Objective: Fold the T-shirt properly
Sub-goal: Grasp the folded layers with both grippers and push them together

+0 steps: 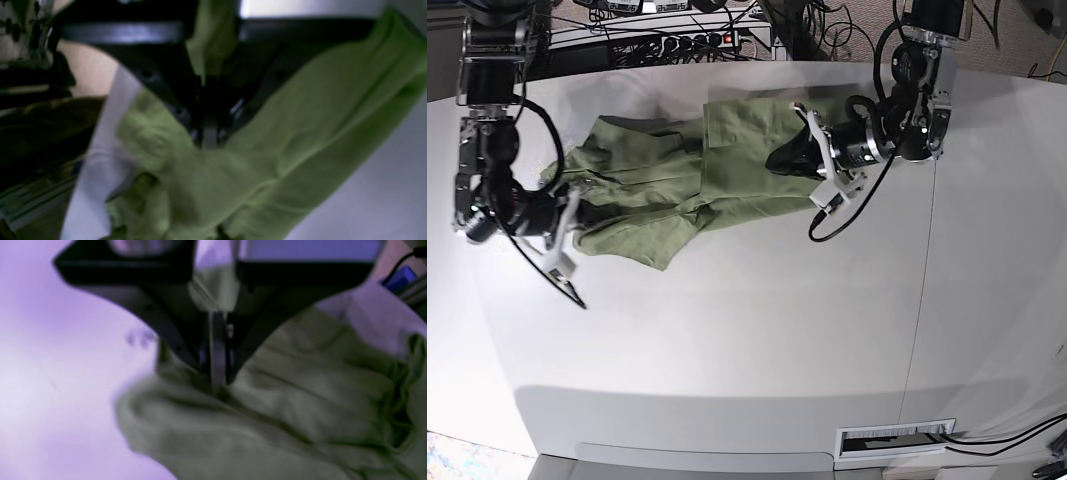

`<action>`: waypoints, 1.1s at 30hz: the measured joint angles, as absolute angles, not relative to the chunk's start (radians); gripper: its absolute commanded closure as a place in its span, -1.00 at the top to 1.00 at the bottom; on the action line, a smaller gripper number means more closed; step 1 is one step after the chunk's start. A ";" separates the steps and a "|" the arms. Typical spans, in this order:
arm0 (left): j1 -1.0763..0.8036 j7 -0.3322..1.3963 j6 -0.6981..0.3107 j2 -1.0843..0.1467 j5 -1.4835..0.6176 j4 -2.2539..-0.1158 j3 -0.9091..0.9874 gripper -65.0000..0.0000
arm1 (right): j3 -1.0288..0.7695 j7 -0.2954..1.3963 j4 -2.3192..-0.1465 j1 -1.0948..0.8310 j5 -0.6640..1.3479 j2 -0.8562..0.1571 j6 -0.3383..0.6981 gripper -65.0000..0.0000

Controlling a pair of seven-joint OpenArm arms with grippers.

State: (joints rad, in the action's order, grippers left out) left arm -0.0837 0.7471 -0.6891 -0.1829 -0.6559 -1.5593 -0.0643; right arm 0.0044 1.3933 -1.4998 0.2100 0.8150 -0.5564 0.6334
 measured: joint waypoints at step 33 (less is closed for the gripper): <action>-0.077 0.701 -0.689 -0.180 -0.563 -1.522 -0.174 -1.00 | -0.019 1.251 -1.223 0.175 0.947 -0.559 0.639 -0.18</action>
State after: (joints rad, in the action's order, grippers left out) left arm -0.0772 0.7006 -0.6891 -0.1802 -0.5629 -1.5219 -0.1738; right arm -0.0189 1.2514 -1.2228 0.1749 0.9470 -0.5587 0.6392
